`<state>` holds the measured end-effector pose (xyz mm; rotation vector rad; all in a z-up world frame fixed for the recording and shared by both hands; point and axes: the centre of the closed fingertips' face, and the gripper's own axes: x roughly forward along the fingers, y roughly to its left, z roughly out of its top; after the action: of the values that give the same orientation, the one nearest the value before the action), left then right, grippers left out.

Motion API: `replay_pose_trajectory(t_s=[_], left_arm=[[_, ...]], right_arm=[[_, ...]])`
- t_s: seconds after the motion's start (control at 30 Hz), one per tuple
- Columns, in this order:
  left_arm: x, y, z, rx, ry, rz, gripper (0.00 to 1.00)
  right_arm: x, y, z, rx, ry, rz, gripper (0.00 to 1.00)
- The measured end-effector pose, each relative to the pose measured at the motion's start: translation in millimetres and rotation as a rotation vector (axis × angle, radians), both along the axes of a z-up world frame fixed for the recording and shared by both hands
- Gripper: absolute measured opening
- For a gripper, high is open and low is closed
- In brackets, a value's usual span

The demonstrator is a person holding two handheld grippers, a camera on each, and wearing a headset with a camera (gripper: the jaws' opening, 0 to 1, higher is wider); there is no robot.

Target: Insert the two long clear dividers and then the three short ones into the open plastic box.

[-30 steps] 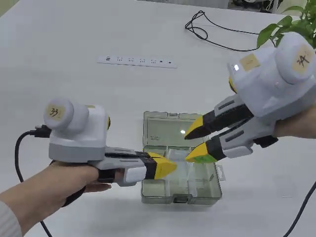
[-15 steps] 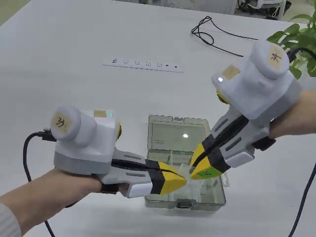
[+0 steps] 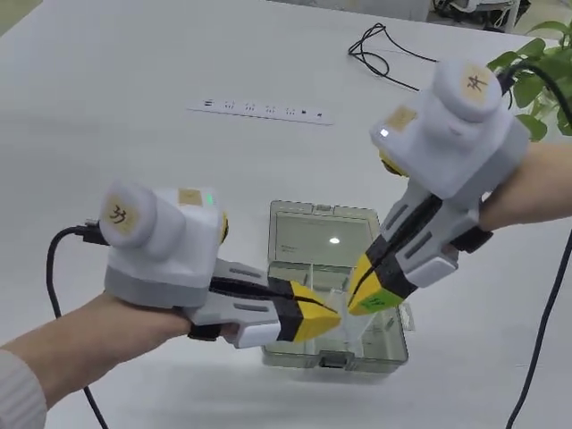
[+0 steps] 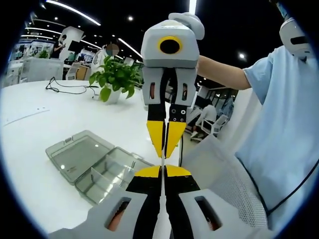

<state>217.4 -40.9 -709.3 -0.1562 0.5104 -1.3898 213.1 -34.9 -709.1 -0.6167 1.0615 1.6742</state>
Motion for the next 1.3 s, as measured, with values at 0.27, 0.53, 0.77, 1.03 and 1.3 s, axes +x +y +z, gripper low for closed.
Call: replay_pose_trajectory(t_s=[0.27,0.53,0.77,1.03,1.3], left_arm=[[2.7,0.0,-1.1,0.025,-0.029,0.011,0.0],[5.9,0.5,-6.2,0.051,-0.037,0.036,0.0],[14.5,7.8,-10.0,0.068,-0.071,0.097,0.21],[21.3,24.0,-22.4,0.13,-0.098,0.148,0.54],[25.4,38.3,-33.5,0.177,-0.115,0.197,0.89]], right_arm=[[2.5,2.3,-0.8,-0.042,-0.026,0.012,0.02],[5.2,1.6,-3.8,-0.072,-0.049,0.025,0.02],[10.4,-3.3,-8.2,-0.088,-0.068,0.019,0.02],[26.2,-15.4,-20.1,-0.131,-0.111,-0.029,0.02],[41.0,-21.0,-24.5,-0.148,-0.153,-0.082,0.02]])
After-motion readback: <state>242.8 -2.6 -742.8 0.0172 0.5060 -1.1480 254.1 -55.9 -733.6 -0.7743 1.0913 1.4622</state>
